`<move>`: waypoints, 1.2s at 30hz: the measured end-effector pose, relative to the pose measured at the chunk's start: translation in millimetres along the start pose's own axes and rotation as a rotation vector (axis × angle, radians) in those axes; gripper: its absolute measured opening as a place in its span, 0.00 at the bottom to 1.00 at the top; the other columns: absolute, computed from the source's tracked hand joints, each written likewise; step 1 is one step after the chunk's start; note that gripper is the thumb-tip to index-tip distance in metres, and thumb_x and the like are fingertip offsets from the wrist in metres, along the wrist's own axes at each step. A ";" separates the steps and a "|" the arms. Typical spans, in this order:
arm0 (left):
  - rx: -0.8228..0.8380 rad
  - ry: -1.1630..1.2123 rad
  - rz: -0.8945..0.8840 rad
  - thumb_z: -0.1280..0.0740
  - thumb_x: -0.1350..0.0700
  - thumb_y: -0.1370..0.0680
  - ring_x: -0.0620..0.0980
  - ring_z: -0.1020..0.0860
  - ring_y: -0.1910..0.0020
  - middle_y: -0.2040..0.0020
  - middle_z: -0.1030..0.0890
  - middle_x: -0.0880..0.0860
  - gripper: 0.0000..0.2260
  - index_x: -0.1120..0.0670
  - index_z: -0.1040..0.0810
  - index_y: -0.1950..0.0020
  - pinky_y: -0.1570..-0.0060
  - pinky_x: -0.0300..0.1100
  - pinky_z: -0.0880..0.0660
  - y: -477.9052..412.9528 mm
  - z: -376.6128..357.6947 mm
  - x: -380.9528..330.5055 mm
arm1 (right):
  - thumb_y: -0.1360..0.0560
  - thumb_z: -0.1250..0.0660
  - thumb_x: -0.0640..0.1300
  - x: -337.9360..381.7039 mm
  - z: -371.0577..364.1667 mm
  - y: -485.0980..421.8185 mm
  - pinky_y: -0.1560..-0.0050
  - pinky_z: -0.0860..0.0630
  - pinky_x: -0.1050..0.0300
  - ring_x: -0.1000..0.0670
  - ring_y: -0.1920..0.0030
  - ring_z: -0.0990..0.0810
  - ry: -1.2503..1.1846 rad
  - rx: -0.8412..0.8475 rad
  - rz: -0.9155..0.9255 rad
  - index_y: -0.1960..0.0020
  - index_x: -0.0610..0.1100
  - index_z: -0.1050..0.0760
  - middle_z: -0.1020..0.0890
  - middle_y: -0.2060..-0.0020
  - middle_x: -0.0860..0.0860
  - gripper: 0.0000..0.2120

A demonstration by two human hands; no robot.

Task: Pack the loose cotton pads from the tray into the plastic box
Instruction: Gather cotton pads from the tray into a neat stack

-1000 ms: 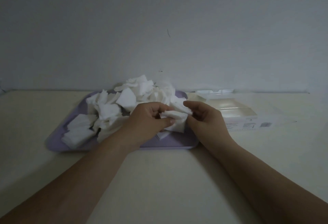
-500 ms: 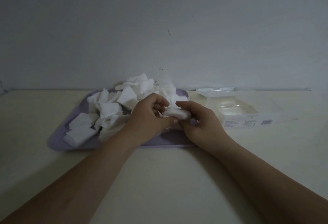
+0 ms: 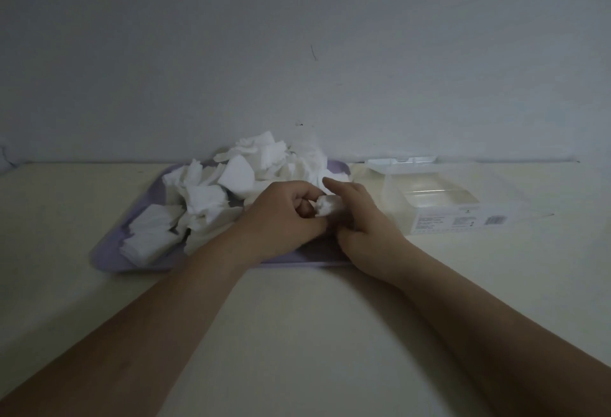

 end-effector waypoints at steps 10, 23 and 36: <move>-0.007 -0.428 0.113 0.23 0.43 0.31 0.44 0.21 0.51 0.50 0.21 0.43 0.19 0.46 0.20 0.43 0.47 0.42 0.22 0.5 26.4 19.6 | 0.19 0.41 0.34 -2.6 9.8 -1.4 0.41 0.27 0.63 0.54 0.48 0.26 0.127 -0.200 0.132 0.24 0.51 0.31 0.29 0.49 0.52 0.26; 0.179 -0.425 0.309 0.20 0.48 0.30 0.46 0.22 0.60 0.58 0.19 0.47 0.13 0.51 0.19 0.53 0.61 0.40 0.27 7.3 26.7 18.1 | 0.20 0.37 0.36 -4.4 15.6 -0.8 0.48 0.35 0.72 0.60 0.57 0.27 0.095 -0.228 -0.009 0.25 0.48 0.30 0.23 0.43 0.51 0.24; 0.072 0.397 0.191 0.24 0.61 0.32 0.53 0.19 0.58 0.52 0.16 0.55 0.17 0.50 0.17 0.46 0.65 0.44 0.25 1.2 13.0 6.1 | 0.27 0.25 0.45 -21.0 29.1 -1.8 0.47 0.21 0.58 0.52 0.53 0.16 -0.150 -0.341 -0.194 0.33 0.51 0.22 0.16 0.47 0.54 0.22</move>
Point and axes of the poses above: each hand's wrist, its own y-axis away from the middle knuckle, its own z-axis out of the back of the hand, x = y × z, the point moved 7 cm from there along -y, towards the middle knuckle
